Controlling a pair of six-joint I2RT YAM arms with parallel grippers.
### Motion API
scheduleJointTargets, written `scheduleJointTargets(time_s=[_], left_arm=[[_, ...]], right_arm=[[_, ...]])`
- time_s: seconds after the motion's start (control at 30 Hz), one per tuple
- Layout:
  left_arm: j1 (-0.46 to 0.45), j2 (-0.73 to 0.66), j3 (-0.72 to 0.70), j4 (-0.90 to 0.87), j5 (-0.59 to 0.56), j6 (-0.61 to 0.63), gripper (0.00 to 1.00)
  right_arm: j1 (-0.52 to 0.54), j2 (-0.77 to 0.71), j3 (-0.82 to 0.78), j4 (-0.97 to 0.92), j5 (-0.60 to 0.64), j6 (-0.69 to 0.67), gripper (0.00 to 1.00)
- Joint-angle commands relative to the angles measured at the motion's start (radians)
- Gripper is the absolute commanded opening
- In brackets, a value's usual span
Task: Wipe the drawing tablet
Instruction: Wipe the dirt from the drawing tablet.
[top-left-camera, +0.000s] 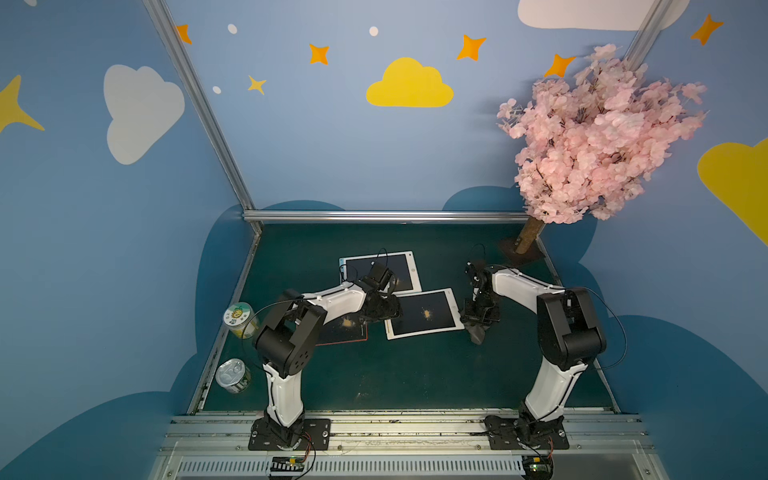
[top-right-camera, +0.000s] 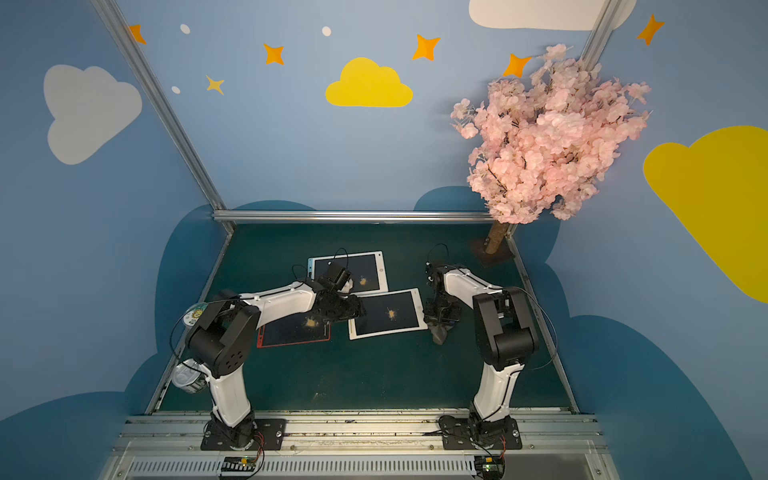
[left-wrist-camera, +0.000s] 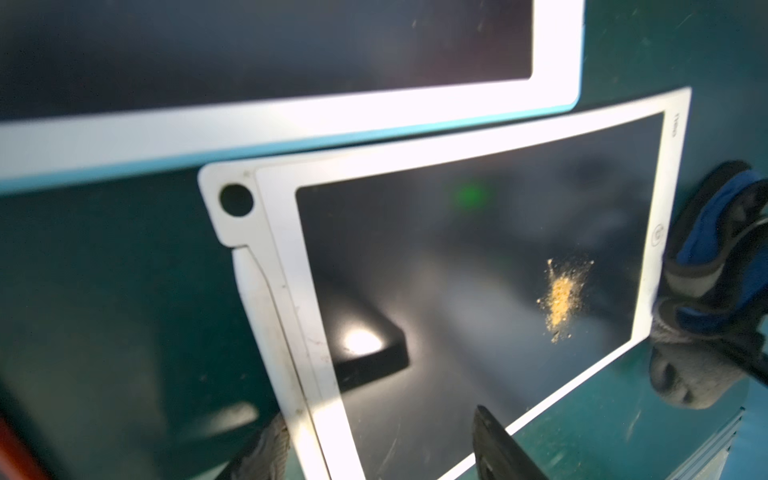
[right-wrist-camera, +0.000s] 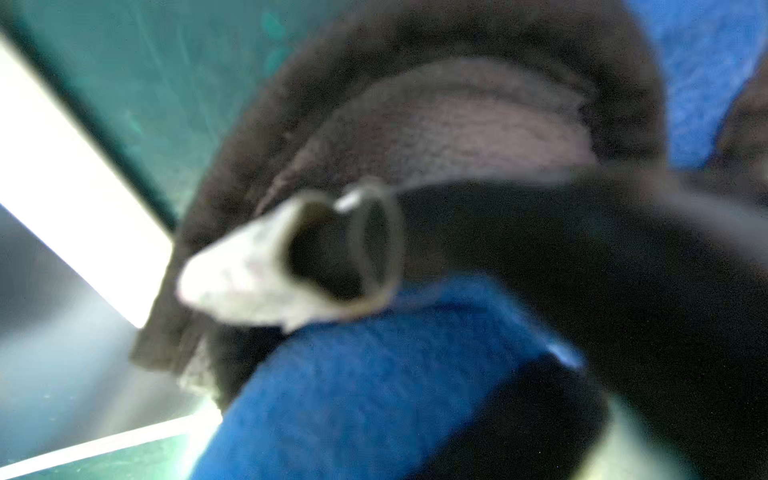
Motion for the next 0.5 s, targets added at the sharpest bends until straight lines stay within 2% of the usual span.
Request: scheduleJointTargets(time_s=[0.0,0.33,0.47], left_arm=[[0.0,0.033,0.012,0.002,0.01,0.02,0.7],[-0.001,0.036,0.001,0.034,0.036,0.008,0.7],[-0.006,0.017,-0.017,0.07,0.084,-0.001,0.7]], right_arm=[[0.024,-0.016,-0.08,-0.003,-0.062,0.034,0.0],[0.029,-0.134,-0.195,0.004,-0.135,0.052,0.0],[0.029,-0.195,-0.193,-0.03,-0.094,0.062,0.0]])
